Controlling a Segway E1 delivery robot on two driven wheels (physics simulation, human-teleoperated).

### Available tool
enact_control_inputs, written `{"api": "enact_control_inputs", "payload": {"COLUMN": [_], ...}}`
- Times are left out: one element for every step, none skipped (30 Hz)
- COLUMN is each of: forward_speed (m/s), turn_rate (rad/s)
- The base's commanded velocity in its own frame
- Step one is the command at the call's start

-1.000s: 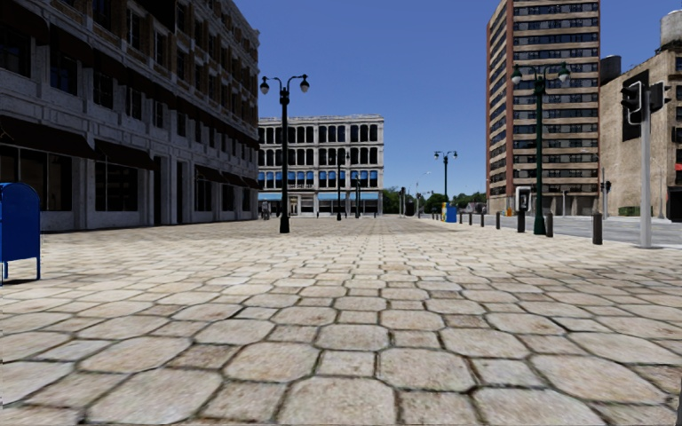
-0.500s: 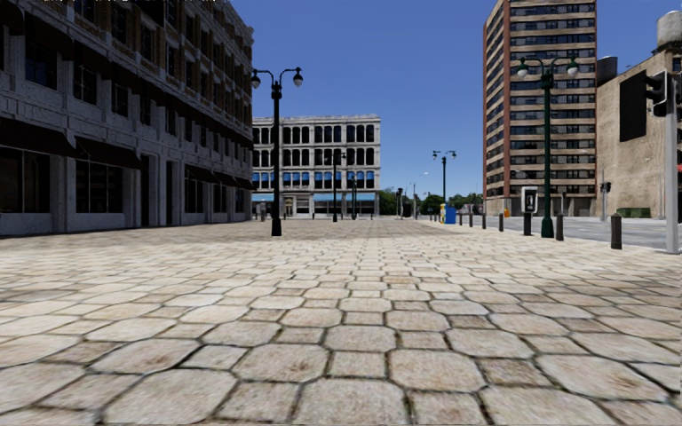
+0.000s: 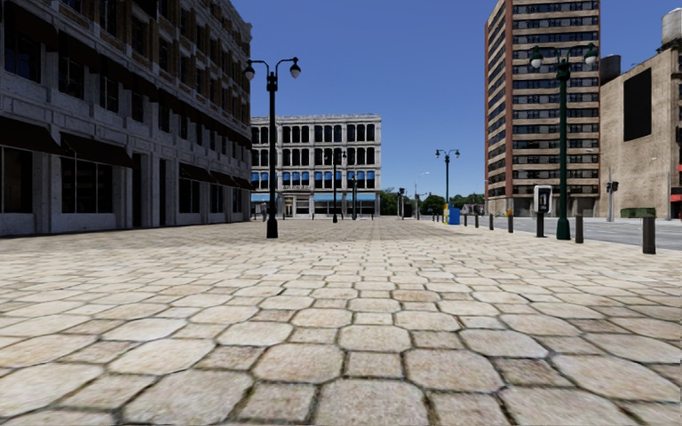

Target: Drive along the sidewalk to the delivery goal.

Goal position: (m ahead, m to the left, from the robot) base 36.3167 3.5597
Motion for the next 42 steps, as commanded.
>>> {"api": "enact_control_inputs", "payload": {"forward_speed": [2.0,2.0,2.0,2.0,2.0,2.0,2.0,2.0,2.0,2.0,2.0,2.0,2.0,2.0,2.0,2.0,2.0,2.0,2.0,2.0,2.0,2.0,2.0,2.0,2.0,2.0,2.0,2.0,2.0,2.0,2.0,2.0,2.0,2.0,2.0,2.0,2.0,2.0,2.0,2.0,2.0,2.0], "turn_rate": [0.0,0.0,0.0,0.0,0.0,0.0,0.0,0.0,0.0,0.0,0.0,0.0,0.0,0.0,0.0,0.0,0.0,0.0,0.0,0.0,0.0,0.0,0.0,0.0,0.0,0.0,0.0,0.0,0.0,0.0,0.0,0.0,0.0,0.0,0.0,0.0,0.0,0.0,0.0,0.0,0.0,0.0]}}
